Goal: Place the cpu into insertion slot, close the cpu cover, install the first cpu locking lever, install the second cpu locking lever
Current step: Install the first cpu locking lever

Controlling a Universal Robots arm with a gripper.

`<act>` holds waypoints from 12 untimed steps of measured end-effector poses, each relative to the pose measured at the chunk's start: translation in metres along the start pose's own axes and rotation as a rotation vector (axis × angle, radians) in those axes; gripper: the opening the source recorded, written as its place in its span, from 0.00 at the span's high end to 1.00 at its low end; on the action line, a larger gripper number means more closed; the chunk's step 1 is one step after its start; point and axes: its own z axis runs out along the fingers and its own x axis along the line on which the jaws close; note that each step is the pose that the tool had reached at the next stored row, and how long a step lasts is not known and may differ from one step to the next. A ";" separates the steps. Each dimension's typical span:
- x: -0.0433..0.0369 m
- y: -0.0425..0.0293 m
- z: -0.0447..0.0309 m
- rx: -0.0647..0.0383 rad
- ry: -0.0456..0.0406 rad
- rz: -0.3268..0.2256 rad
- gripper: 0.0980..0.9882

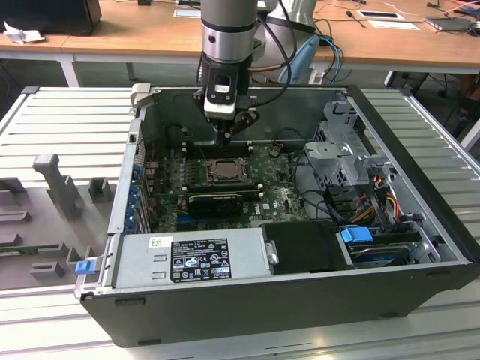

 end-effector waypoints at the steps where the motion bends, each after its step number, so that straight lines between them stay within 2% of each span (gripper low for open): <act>1: 0.0000 0.0000 0.0000 0.000 0.0004 -0.013 0.99; 12: 0.0000 0.0000 0.0001 0.003 0.0063 -0.182 0.99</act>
